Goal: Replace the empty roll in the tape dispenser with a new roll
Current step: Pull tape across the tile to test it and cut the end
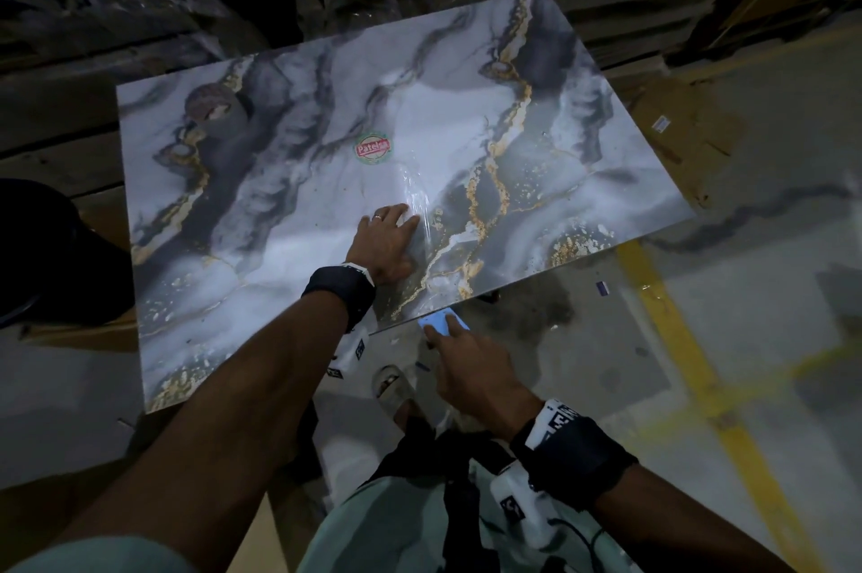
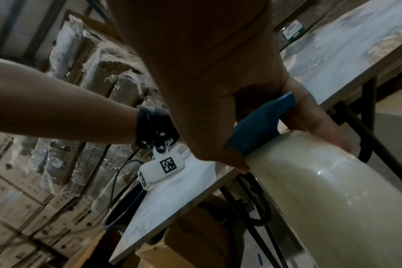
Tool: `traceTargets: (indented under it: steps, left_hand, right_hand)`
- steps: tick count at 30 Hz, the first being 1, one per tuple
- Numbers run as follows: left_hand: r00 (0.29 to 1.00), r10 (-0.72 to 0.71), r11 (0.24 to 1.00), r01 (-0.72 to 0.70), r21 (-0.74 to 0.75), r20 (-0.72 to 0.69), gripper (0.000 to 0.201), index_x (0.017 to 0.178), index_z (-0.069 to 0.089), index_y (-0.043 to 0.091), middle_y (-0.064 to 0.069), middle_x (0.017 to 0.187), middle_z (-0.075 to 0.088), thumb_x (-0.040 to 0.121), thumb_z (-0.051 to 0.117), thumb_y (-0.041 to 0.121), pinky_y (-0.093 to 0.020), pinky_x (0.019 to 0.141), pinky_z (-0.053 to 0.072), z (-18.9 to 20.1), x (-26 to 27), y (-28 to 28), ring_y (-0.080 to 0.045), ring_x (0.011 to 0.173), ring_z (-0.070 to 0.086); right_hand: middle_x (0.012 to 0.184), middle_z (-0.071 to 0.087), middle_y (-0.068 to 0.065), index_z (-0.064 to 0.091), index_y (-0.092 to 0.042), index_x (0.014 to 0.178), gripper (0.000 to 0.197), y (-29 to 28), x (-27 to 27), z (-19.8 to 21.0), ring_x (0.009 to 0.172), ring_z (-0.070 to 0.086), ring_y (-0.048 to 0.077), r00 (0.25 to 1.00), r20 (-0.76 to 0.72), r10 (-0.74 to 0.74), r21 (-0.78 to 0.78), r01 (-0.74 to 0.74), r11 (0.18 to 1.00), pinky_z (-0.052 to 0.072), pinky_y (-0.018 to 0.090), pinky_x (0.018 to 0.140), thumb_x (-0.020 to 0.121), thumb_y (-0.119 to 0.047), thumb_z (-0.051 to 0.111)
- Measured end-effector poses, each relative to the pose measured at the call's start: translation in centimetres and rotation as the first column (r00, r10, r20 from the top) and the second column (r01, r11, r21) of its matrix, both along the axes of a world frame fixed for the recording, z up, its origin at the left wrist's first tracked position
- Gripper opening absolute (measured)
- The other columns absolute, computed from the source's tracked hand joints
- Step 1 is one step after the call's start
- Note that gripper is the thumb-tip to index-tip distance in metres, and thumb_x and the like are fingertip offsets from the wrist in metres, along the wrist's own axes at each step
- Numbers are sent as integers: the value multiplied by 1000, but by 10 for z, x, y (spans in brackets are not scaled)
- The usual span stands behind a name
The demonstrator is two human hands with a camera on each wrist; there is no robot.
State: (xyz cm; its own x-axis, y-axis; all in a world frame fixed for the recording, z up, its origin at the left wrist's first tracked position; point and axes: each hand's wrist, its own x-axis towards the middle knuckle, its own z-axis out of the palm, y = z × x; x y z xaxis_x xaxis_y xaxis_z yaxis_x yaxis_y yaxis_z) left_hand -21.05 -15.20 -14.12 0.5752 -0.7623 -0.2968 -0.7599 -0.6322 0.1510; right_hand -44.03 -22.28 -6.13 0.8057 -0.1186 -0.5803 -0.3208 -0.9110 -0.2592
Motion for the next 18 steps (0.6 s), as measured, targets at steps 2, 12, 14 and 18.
traceTargets:
  steps: [2, 12, 14, 18]
  left_hand:
    - [999, 18, 998, -20, -64, -29, 74, 147, 49, 17, -15, 155, 41, 79, 73, 37, -52, 105, 45, 1, 2, 1, -40, 137, 43]
    - [994, 96, 941, -109, -319, -56, 61, 134, 63, 13, -15, 133, 58, 76, 51, 27, -52, 89, 54, 18, 6, 22, -40, 118, 54]
    - [987, 137, 918, -159, -363, -87, 58, 134, 63, 14, -13, 130, 60, 78, 50, 27, -51, 90, 53, 21, 10, 25, -37, 117, 54]
    - [903, 251, 817, -390, -424, -348, 62, 133, 63, 17, -7, 116, 69, 82, 43, 44, -41, 95, 49, 35, 18, 25, -27, 109, 60]
  right_hand:
    - [169, 20, 12, 25, -32, 160, 68, -4, 0, 11, 127, 58, 39, 999, 44, -3, -4, 4, 1000, 51, 40, 93, 98, -26, 52]
    - [166, 33, 7, 31, -31, 160, 64, -39, 24, 50, 136, 51, 37, 949, 303, -82, 121, 47, 992, 46, 48, 104, 101, -33, 57]
    - [166, 35, 5, 34, -32, 158, 61, -44, 35, 50, 138, 50, 37, 923, 353, -151, 173, 95, 980, 44, 48, 105, 102, -35, 58]
    - [160, 45, -1, 43, -31, 155, 58, -51, 60, 49, 138, 52, 31, 844, 451, -290, 288, 169, 942, 47, 47, 104, 100, -31, 63]
